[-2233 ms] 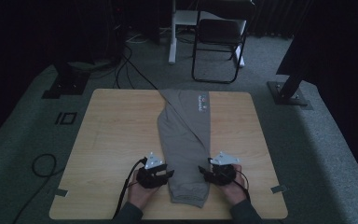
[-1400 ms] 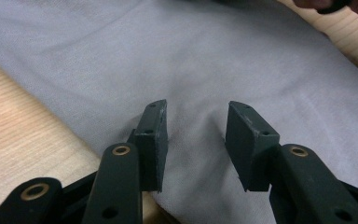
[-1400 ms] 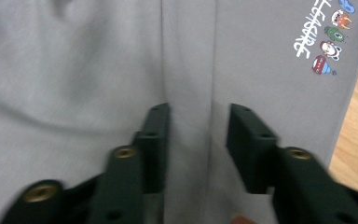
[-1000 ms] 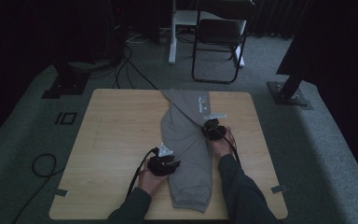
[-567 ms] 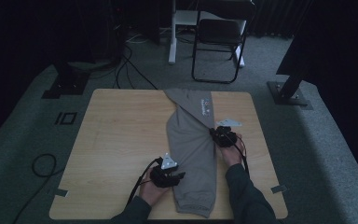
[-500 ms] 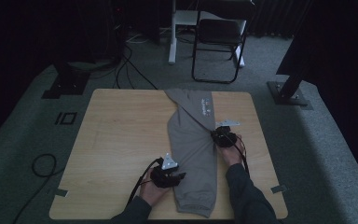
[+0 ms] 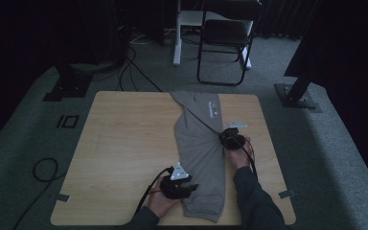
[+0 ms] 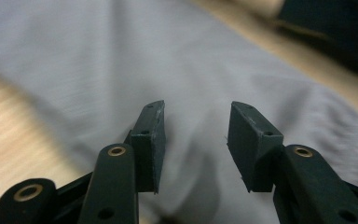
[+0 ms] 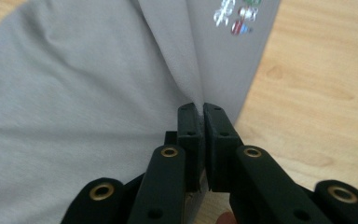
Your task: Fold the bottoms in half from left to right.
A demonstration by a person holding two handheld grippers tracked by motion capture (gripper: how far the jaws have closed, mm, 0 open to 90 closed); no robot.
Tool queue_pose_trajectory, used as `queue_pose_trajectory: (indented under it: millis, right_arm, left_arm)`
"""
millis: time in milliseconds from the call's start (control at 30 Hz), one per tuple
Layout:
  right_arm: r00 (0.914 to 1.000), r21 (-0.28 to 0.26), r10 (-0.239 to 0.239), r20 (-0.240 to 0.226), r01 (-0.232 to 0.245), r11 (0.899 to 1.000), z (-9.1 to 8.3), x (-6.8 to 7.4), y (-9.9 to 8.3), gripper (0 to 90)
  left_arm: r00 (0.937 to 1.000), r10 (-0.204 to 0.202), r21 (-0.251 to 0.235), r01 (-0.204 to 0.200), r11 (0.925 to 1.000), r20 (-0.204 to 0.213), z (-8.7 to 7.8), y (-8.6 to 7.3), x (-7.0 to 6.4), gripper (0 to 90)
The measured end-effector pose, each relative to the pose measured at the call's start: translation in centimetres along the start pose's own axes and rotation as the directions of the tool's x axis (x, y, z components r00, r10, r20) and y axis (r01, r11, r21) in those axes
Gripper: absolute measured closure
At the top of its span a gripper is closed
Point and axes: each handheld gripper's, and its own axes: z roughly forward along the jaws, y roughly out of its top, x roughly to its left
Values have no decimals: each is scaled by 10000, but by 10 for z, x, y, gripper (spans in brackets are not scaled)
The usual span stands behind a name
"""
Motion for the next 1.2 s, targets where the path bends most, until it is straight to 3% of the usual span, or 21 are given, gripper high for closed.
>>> queue_pose_trajectory:
  millis: [133,233,333,467,533,633,733,800,900,967,1033,1067,1133,1200]
  right_arm:
    - [9999,189,114,-55,-113,9998,7,-3,-3,856]
    - [9998,231,204,-64,-203,9995,8,-6,-1,873]
    - [9997,-102,243,-26,-244,9997,1,-8,3,898]
    - [9999,-160,49,121,-47,9999,-1,-11,4,900]
    - [9994,-216,277,223,-272,9994,-1,-13,2,900]
    - [9994,265,266,211,-271,9993,9,-14,-4,898]
    - [9994,280,307,186,-312,9991,13,-13,-10,876]
    - [9994,329,312,165,-317,9990,12,-13,-10,809]
    - [9987,236,319,386,-328,9992,10,-14,-8,724]
    - [9985,44,379,396,-381,9993,8,-14,-5,689]
    - [9993,-135,308,217,-305,9994,9,-12,-2,673]
    - [9997,-153,184,175,-181,9997,11,-10,0,671]
    - [9997,-170,-132,193,136,9998,15,-6,3,663]
    - [9996,-36,-193,228,194,9998,21,-4,6,665]
  left_arm:
    - [9953,395,275,-421,9987,881,11,3,-18,593]
    - [9843,661,792,-799,9937,1637,20,2,-28,623]
    - [9725,723,882,-938,9917,2215,22,0,-34,678]
    - [9612,853,964,-1141,9888,2624,21,-3,-38,712]
    - [9588,894,978,-1196,9880,2698,20,-4,-40,718]
    - [9569,872,981,-1184,9881,2771,20,-3,-39,710]
    - [9644,1009,549,-1176,9915,2443,15,-1,-36,634]
    - [9730,1078,178,-1138,9933,2039,8,5,-28,613]
    - [9934,804,-244,-787,9966,813,-1,17,-9,592]
    - [9984,547,-478,-552,9973,-117,-4,26,11,592]
    - [9960,58,-672,-118,9977,-886,-2,34,33,592]
    - [9912,-148,-690,58,9976,-1313,0,38,44,592]
    - [9770,-521,-667,390,9970,-2069,7,45,65,607]
    - [9646,-877,-498,776,9957,-2489,16,50,84,615]
